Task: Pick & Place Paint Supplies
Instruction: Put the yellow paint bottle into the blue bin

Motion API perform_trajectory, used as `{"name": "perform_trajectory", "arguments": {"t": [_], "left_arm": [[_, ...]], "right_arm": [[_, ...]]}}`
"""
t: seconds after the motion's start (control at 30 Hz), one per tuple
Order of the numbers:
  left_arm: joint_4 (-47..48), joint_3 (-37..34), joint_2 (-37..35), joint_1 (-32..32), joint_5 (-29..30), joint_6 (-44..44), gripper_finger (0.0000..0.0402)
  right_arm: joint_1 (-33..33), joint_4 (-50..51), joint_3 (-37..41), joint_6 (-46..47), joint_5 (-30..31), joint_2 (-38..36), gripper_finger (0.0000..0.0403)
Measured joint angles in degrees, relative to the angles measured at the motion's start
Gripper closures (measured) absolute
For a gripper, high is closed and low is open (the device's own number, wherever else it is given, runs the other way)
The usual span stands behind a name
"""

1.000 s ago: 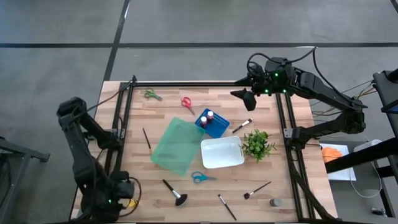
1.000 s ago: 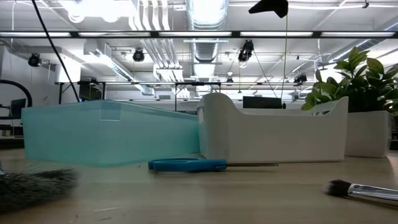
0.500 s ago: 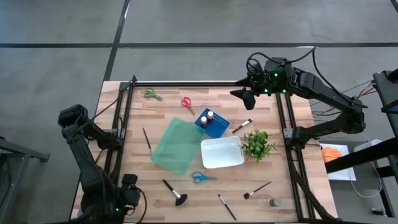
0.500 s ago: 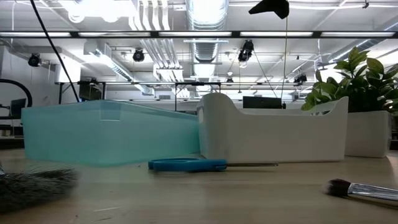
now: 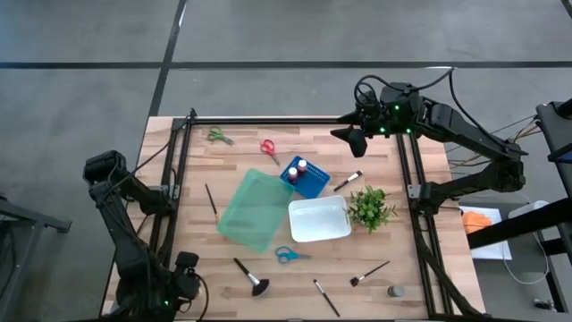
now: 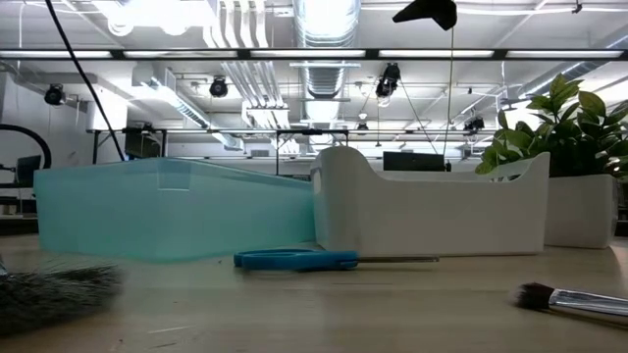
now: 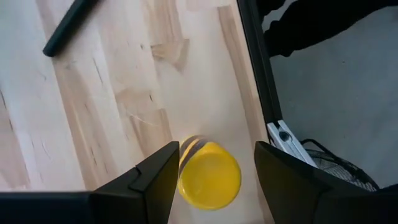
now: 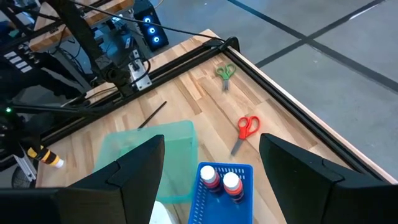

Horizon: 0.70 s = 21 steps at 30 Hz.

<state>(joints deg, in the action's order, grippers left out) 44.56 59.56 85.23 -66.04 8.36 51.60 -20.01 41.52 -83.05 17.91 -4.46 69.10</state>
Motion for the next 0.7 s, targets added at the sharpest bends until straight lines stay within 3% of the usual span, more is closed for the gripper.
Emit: {"name": "perform_trajectory", "arguments": {"t": [0.7], "left_arm": [[-0.2, -1.9, 0.0, -0.3, -1.3, -0.6, 0.0199]], "right_arm": [[0.0, 0.0, 0.0, -0.5, 1.0, 0.0, 0.0140]]}}
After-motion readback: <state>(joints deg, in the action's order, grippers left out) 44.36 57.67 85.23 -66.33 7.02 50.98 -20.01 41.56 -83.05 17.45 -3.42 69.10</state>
